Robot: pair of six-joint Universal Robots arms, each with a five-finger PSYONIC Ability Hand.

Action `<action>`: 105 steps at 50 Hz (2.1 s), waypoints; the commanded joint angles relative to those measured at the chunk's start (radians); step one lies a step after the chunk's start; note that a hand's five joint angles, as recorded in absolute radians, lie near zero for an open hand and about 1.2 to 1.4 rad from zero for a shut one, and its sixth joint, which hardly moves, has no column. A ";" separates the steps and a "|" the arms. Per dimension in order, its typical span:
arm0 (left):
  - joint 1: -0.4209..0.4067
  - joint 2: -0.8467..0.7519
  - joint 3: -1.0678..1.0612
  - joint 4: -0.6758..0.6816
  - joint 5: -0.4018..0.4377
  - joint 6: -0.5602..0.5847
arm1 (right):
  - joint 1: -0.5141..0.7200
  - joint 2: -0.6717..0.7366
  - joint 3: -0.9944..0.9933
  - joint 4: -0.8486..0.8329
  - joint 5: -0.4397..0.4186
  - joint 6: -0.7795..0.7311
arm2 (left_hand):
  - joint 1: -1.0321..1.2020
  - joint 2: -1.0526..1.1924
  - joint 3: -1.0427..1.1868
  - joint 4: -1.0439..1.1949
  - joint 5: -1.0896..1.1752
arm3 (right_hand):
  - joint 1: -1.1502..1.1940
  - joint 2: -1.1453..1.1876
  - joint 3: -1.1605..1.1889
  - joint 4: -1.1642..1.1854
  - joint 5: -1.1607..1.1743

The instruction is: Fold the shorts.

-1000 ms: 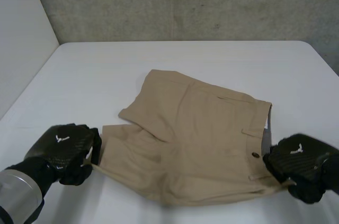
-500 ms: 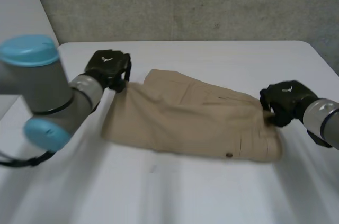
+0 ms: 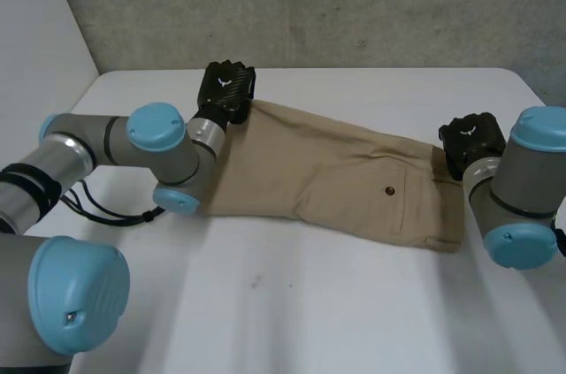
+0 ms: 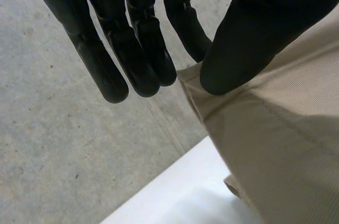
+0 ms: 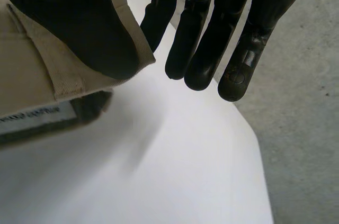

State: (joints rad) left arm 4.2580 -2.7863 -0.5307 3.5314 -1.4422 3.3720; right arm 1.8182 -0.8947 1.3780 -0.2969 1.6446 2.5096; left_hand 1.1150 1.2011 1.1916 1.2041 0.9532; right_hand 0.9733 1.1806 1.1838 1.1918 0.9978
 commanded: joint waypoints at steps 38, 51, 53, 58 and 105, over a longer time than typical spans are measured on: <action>0.059 0.952 -1.270 -0.023 -0.004 -0.177 | -0.063 -0.472 0.490 0.208 -0.278 0.340 | -0.941 -1.027 -1.017 -1.030 -0.953 | -0.469 -0.676 -0.679 -0.687 -0.668; 0.065 0.967 -1.353 -0.020 -0.006 -0.187 | -0.095 -0.300 0.520 -0.047 -0.253 0.339 | -0.941 -1.027 -1.017 -1.030 -0.953 | -0.287 -0.494 -0.497 -0.505 -0.486; 0.063 0.967 -1.353 -0.020 -0.009 -0.187 | -0.097 -0.277 0.512 -0.059 -0.253 0.336 | -0.941 -1.027 -1.017 -1.030 -0.953 | -0.278 -0.485 -0.488 -0.496 -0.477; 0.062 0.965 -1.355 -0.020 -0.014 -0.189 | -0.097 -0.231 0.489 -0.088 -0.252 0.334 | -0.941 -1.027 -1.017 -1.030 -0.953 | -0.008 -0.216 -0.219 -0.227 -0.207; 0.071 1.064 -1.327 -0.065 -0.012 -0.241 | 0.309 -0.187 -0.043 0.210 -0.388 -0.172 | -0.941 -1.027 -1.017 -1.030 -0.953 | 0.423 0.216 0.212 0.204 0.224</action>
State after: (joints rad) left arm 4.3283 -1.7432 -1.8891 3.4967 -1.4570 3.1750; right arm 1.9300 -1.1853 1.3263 -0.0273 1.3016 2.3283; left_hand 0.1904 0.2012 0.2149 0.2053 0.0480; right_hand 0.9492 1.1794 1.1853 1.1918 0.9681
